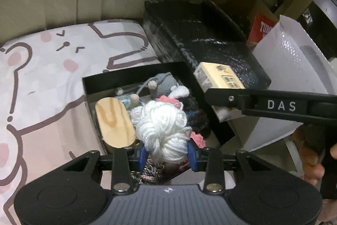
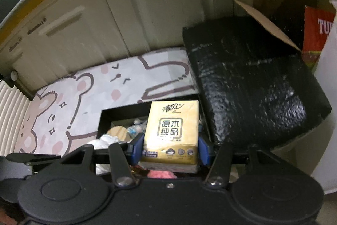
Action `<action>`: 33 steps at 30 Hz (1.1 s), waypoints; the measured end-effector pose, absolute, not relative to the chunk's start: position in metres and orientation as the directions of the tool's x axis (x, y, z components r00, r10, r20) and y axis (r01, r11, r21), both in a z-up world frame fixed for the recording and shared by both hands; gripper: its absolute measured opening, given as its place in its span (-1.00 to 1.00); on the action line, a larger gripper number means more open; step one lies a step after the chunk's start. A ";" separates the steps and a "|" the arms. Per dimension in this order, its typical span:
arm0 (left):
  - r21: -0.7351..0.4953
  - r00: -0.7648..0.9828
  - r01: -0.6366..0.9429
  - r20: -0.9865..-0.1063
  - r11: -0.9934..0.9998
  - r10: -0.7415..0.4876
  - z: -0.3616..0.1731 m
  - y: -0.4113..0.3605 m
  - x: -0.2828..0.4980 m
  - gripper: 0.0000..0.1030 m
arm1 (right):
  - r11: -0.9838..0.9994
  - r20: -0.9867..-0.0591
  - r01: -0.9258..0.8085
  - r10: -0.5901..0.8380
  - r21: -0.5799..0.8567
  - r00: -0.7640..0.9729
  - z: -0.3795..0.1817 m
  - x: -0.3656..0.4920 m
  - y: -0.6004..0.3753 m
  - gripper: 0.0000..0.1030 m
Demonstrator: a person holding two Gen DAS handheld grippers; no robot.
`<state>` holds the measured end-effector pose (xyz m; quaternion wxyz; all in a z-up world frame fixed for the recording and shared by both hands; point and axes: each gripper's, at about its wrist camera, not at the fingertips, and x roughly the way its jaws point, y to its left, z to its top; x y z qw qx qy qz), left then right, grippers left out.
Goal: Organize objects
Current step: 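Carry the yarn ball with the left tool while the right tool carries the tissue pack to the box, then lower the yarn ball and tissue pack into the black box and open both tools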
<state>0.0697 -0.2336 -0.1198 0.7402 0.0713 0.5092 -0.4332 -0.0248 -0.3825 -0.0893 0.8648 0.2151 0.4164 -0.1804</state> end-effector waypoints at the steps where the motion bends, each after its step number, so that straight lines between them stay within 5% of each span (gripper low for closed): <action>1: -0.335 0.102 0.718 -0.816 0.610 -0.569 -0.121 -0.235 0.069 -0.24 | 0.838 -0.801 0.493 -0.120 0.234 0.586 -0.092 -0.025 -0.384 0.05; 4: -0.327 0.095 0.727 -0.823 0.604 -0.559 -0.126 -0.240 0.067 -0.16 | 0.834 -0.810 0.489 -0.092 0.255 0.579 -0.098 -0.023 -0.386 0.05; 7: -0.306 0.101 0.720 -0.842 0.622 -0.531 -0.133 -0.241 0.067 0.17 | 0.832 -0.825 0.498 -0.093 0.243 0.558 -0.104 -0.022 -0.386 0.05; 12: -0.283 0.118 0.715 -0.853 0.639 -0.509 -0.130 -0.236 0.071 0.16 | 0.827 -0.840 0.510 -0.091 0.236 0.535 -0.109 -0.022 -0.389 0.13; 17: -0.286 0.133 0.717 -0.839 0.636 -0.527 -0.119 -0.232 0.073 -0.16 | 0.835 -0.839 0.517 -0.137 0.188 0.526 -0.103 -0.022 -0.386 0.22; 21: -0.289 0.122 0.727 -0.838 0.622 -0.532 -0.117 -0.232 0.071 -0.50 | 0.842 -0.833 0.503 -0.130 0.193 0.537 -0.099 -0.020 -0.383 0.09; 29: -0.267 0.093 0.753 -0.861 0.601 -0.500 -0.131 -0.242 0.065 -0.55 | 0.865 -0.911 0.495 -0.135 0.084 0.390 -0.128 -0.010 -0.375 -0.36; 33: -0.294 0.072 0.737 -0.861 0.608 -0.503 -0.138 -0.242 0.069 -0.54 | 0.855 -0.924 0.509 -0.113 0.097 0.366 -0.139 -0.011 -0.381 -0.39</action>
